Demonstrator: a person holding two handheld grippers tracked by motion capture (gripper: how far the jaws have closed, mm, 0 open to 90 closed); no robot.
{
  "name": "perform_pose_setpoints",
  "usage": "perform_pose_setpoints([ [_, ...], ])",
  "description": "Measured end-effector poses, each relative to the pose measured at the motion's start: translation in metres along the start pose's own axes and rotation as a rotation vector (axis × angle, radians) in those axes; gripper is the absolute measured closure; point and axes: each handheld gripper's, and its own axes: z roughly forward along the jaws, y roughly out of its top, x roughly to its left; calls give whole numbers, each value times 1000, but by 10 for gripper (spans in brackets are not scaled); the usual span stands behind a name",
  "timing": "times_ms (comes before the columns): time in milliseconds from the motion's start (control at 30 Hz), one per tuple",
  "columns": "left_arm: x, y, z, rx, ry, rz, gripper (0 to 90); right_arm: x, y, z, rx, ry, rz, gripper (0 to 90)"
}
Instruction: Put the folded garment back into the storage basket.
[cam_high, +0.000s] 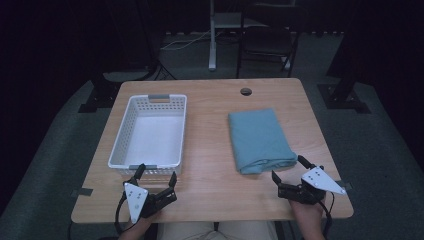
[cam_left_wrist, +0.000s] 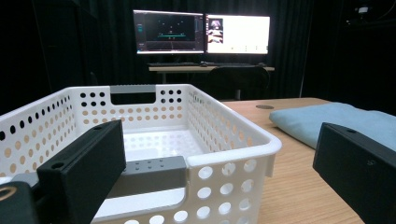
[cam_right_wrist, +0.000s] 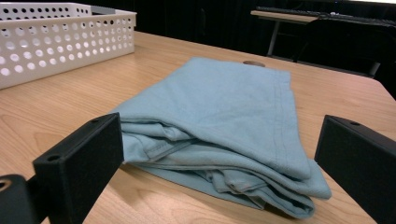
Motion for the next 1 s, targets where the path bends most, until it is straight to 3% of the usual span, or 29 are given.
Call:
perform_pose_setpoints([
  [267,0,0,-1,-6,-7,-1,37,-3,0,-4,-2,5,46,16],
  [400,0,0,0,-6,-18,-2,37,-2,0,-2,11,-8,25,17],
  [767,1,0,-1,-5,-33,-3,37,-2,0,-1,28,3,35,17],
  [1000,1,0,-1,-4,-48,-3,37,-4,6,-4,40,18,71,23],
])
